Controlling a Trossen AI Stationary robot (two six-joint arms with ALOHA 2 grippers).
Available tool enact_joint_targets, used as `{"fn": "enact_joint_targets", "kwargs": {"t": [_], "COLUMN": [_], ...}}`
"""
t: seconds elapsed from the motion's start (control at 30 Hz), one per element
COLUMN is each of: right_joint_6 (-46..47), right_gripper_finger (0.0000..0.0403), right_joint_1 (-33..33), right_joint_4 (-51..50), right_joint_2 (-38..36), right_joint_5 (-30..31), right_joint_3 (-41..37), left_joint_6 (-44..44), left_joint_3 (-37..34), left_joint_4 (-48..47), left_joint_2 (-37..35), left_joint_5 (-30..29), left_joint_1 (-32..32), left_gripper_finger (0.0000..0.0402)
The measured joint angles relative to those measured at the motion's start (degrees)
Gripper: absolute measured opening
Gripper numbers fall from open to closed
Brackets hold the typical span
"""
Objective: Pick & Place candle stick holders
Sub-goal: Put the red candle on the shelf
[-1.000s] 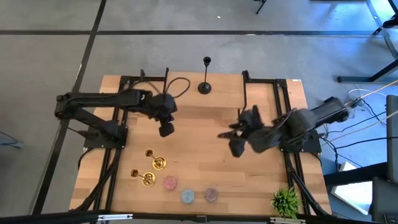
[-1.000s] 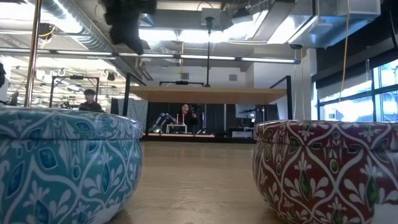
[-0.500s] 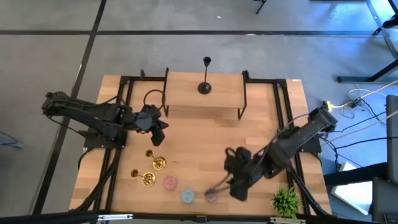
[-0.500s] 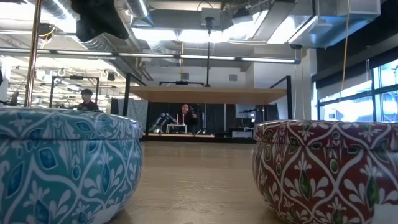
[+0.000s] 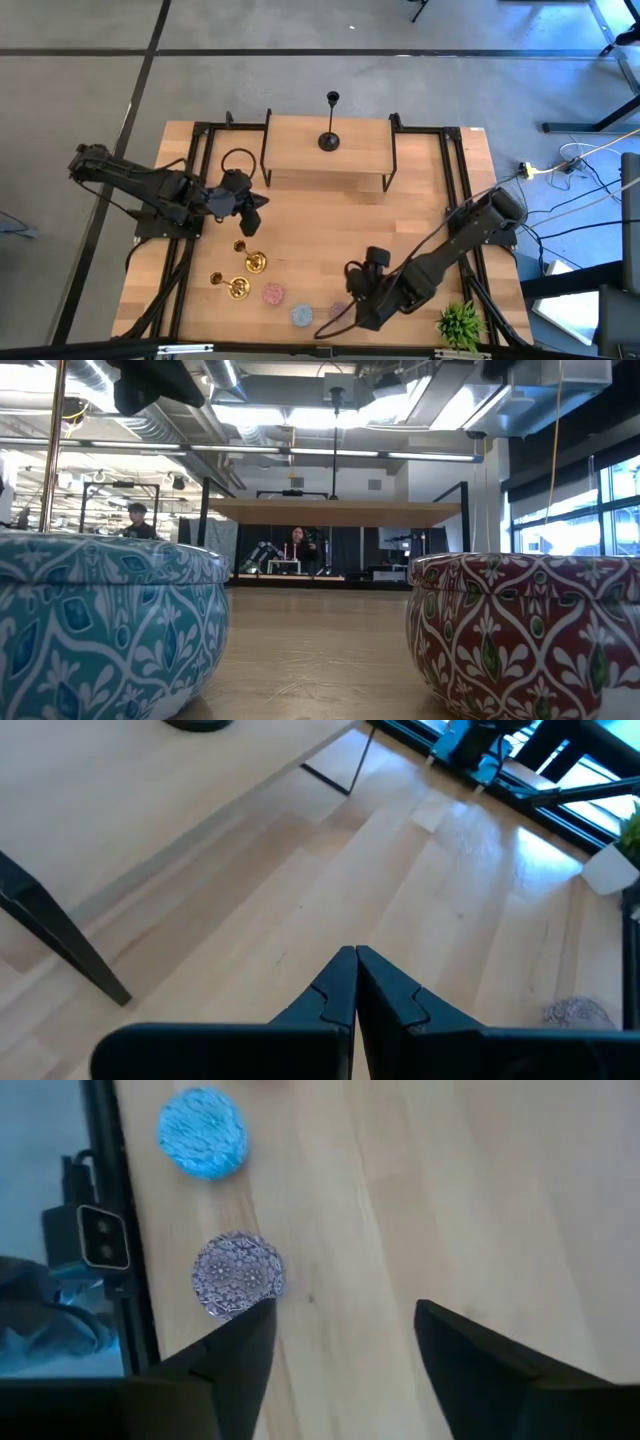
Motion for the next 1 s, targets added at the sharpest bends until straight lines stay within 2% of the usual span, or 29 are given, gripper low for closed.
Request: {"fn": "enact_joint_targets", "kwargs": {"t": [0.27, 0.4, 0.57, 1.0], "right_joint_6": [9.3, 15.6, 18.5, 19.3], "right_gripper_finger": [0.0338, 0.0369, 0.0378, 0.0379], "right_joint_1": [1.3, 1.1, 1.4, 1.0], "right_joint_4": [2.6, 6.1, 11.4, 14.4], "right_joint_2": [4.7, 6.5, 8.3, 13.6], "right_joint_5": [-1.4, -4.5, -5.7, -5.5], "right_joint_3": [0.0, 0.0, 0.0, 0.0], "left_joint_6": [-1.2, -2.2, -3.0, -5.2], "left_joint_3": [0.0, 0.0, 0.0, 0.0], "left_joint_4": [0.0, 0.0, 0.0, 0.0], "left_joint_2": [0.0, 0.0, 0.0, 0.1], "left_joint_5": [-0.3, -0.9, -1.0, -0.9], "left_joint_1": [-2.8, -3.9, -5.3, -7.6], "left_gripper_finger": [0.0002, 0.0001, 0.0002, 0.0001]}}
